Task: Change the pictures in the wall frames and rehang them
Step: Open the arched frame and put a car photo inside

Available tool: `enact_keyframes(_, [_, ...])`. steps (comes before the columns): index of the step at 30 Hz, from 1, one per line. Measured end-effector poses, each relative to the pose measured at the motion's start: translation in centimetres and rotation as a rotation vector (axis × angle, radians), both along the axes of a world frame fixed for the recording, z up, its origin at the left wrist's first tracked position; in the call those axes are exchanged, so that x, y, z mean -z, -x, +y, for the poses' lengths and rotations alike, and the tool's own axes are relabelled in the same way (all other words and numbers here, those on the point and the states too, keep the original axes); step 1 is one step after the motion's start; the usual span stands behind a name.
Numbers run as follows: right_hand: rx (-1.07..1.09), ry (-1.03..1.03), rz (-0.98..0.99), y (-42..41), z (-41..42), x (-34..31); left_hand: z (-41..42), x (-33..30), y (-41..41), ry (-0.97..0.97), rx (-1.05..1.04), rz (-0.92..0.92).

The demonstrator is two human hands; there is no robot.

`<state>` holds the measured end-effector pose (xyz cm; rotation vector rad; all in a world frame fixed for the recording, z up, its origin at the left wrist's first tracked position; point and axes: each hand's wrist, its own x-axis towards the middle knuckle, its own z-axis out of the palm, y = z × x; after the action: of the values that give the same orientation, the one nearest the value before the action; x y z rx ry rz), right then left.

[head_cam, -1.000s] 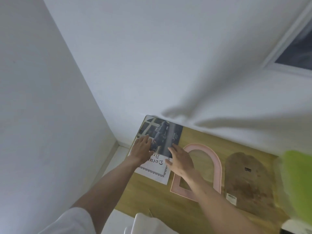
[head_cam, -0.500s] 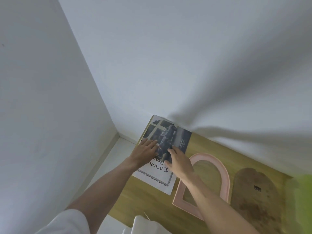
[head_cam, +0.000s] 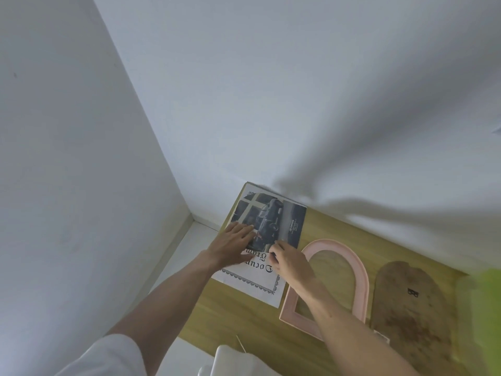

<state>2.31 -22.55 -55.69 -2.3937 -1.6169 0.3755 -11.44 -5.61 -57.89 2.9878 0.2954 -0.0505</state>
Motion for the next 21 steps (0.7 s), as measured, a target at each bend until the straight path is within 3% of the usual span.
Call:
enact_keyframes(11, [0.032,-0.270,-0.107,-0.4,-1.6,-3.6,-1.0,-3.9,-1.4,-0.061,0.047,-0.390])
enact_keyframes(14, [0.071,-0.338,-0.056,-0.1,-1.7,-5.7,-1.3,-6.6,-1.8,0.057,-0.009,-0.516])
enact_keyframes(18, [0.169,-0.432,0.082,-1.1,-2.3,-8.8,-0.7,-9.9,-2.1,0.269,-0.235,-0.581])
enact_keyframes(21, [0.244,-0.522,0.230,-2.1,-3.6,-11.0,-0.4,-12.6,-2.6,0.533,-0.435,-0.639])
